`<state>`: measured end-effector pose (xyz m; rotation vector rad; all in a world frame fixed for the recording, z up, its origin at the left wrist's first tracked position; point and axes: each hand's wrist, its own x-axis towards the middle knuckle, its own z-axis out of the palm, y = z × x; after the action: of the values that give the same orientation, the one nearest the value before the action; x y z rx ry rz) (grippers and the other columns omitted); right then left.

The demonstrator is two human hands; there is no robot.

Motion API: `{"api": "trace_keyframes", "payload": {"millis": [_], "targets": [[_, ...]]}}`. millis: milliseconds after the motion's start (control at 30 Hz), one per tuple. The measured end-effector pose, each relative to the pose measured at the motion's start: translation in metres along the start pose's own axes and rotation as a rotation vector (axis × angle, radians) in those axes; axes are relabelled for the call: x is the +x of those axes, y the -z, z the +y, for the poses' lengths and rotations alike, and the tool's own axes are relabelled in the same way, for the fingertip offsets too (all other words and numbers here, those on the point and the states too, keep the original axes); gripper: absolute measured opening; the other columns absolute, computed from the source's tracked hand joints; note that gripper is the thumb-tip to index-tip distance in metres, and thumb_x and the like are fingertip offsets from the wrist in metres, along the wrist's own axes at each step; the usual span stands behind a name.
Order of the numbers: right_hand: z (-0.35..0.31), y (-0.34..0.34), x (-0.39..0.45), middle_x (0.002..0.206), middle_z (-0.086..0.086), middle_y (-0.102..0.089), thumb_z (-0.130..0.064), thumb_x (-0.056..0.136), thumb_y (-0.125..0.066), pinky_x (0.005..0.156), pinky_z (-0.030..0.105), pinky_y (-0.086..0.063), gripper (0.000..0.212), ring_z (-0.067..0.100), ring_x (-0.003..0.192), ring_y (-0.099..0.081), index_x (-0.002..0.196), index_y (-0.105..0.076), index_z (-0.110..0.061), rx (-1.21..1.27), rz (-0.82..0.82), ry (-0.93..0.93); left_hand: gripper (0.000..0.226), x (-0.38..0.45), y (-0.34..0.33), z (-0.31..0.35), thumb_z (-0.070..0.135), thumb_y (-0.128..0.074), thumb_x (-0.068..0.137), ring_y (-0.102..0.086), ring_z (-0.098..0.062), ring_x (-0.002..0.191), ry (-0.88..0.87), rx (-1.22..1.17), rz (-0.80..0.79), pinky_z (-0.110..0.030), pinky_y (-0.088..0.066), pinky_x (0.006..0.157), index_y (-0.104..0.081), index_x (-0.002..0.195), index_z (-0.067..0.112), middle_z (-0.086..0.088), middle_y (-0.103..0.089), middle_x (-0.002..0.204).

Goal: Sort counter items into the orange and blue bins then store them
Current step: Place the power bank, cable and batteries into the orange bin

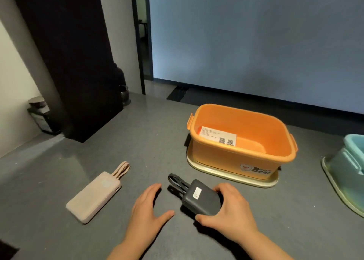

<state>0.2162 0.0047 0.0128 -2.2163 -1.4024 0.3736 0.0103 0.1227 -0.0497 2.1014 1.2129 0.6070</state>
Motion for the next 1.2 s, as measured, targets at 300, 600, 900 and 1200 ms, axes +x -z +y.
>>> {"api": "trace_keyframes", "payload": {"millis": [300, 600, 900, 1200], "targets": [[-0.016, 0.128, 0.059, 0.093, -0.023, -0.05, -0.072, 0.041, -0.071, 0.066, 0.023, -0.044, 0.069, 0.001, 0.089, -0.049, 0.098, -0.05, -0.038, -0.028, 0.384, 0.091, 0.056, 0.082, -0.044, 0.04, 0.064, -0.056, 0.08, -0.032, -0.007, 0.135, -0.074, 0.18, -0.012, -0.031, -0.022, 0.115, -0.048, 0.129, 0.039, 0.017, -0.043, 0.142], [0.015, 0.14, 0.197, 0.093, -0.012, -0.056, -0.063, 0.044, -0.081, 0.061, 0.028, -0.052, 0.069, 0.007, 0.081, -0.053, 0.099, -0.052, -0.033, -0.405, 0.115, -0.04, 0.06, 0.099, -0.051, 0.041, 0.066, -0.043, 0.084, -0.018, -0.004, 0.142, -0.086, 0.233, -0.035, -0.029, -0.007, 0.117, -0.037, 0.139, 0.041, 0.021, -0.027, 0.15], [0.035, 0.096, 0.245, 0.094, -0.006, -0.06, -0.061, 0.047, -0.082, 0.072, 0.032, -0.056, 0.07, 0.014, 0.085, -0.058, 0.101, -0.054, -0.027, -0.51, -0.233, -0.194, 0.057, 0.099, -0.047, 0.041, 0.06, -0.045, 0.088, -0.012, -0.001, 0.142, -0.113, 0.185, -0.088, -0.023, -0.002, 0.116, -0.032, 0.14, 0.042, 0.028, -0.017, 0.148], [0.043, 0.093, 0.237, 0.114, -0.001, -0.062, -0.053, 0.064, -0.08, 0.084, 0.035, -0.053, 0.076, 0.018, 0.099, -0.058, 0.129, -0.051, -0.025, -0.463, -0.276, -0.244, 0.061, 0.062, 0.058, -0.025, 0.031, -0.075, 0.073, -0.037, -0.025, 0.135, 0.144, 0.353, 0.261, -0.044, -0.023, 0.114, -0.055, 0.13, 0.022, -0.001, -0.045, 0.143]]}}
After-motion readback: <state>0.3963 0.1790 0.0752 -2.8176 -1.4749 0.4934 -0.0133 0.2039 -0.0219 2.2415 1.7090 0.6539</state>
